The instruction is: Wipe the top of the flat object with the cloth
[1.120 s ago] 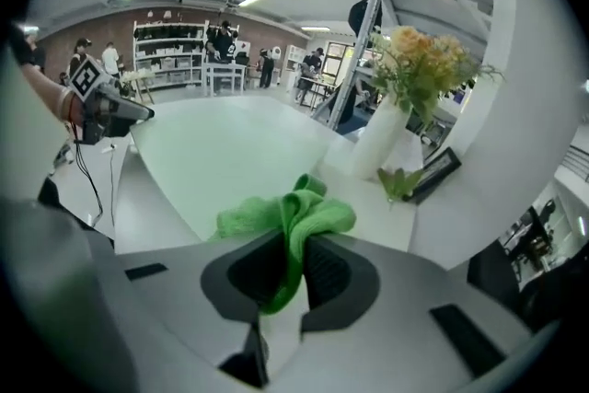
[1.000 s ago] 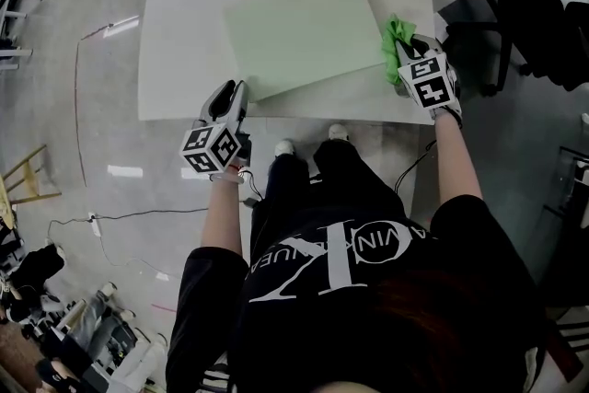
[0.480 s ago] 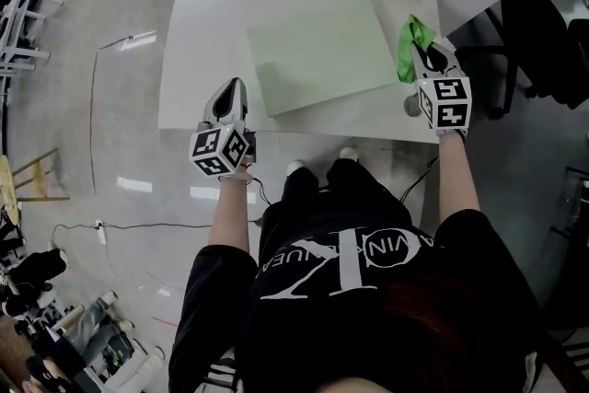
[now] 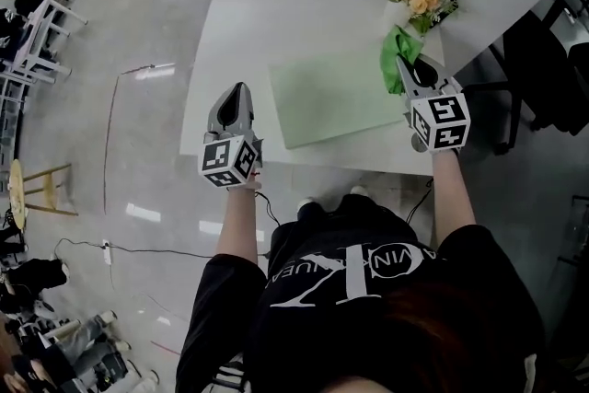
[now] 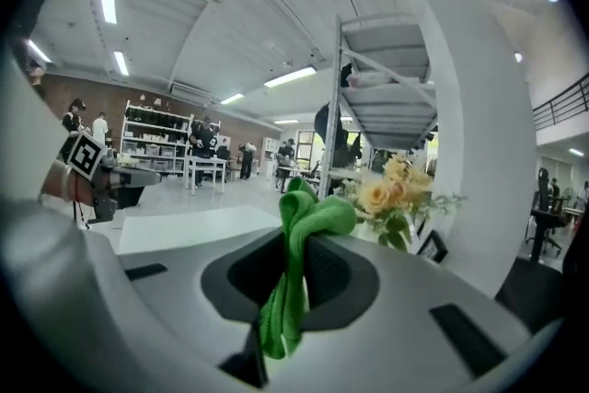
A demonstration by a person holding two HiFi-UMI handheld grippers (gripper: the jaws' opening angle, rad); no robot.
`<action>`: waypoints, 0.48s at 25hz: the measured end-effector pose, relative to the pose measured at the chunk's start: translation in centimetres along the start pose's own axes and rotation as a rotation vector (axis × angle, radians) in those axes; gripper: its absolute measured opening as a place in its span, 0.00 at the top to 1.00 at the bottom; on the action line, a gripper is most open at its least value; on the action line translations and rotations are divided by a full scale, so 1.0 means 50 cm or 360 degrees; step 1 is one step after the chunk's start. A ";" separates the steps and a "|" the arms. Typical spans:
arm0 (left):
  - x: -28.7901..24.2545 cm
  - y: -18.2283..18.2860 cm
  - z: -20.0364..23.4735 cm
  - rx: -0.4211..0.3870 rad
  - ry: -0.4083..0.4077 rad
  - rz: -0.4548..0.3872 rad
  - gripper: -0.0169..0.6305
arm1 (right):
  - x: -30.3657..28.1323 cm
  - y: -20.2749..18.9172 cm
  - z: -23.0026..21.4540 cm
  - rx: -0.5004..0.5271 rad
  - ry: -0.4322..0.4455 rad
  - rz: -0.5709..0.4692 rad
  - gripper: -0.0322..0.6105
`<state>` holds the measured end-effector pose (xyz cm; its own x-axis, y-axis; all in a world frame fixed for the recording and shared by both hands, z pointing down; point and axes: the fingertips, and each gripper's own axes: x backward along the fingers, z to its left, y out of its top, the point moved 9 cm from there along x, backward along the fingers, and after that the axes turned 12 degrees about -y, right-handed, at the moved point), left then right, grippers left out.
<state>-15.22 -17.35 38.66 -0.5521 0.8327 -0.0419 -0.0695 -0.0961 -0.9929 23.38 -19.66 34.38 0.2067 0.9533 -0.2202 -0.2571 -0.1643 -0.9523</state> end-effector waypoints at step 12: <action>-0.016 0.090 0.031 -0.0115 0.0064 -0.0126 0.95 | -0.036 0.094 0.031 -0.0035 0.0106 -0.0188 0.89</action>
<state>-16.40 -19.29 34.40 -0.5131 0.8576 0.0338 -0.0506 0.0091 -0.9987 20.35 -21.76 30.63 0.2965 0.9476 -0.1191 -0.2067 -0.0581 -0.9767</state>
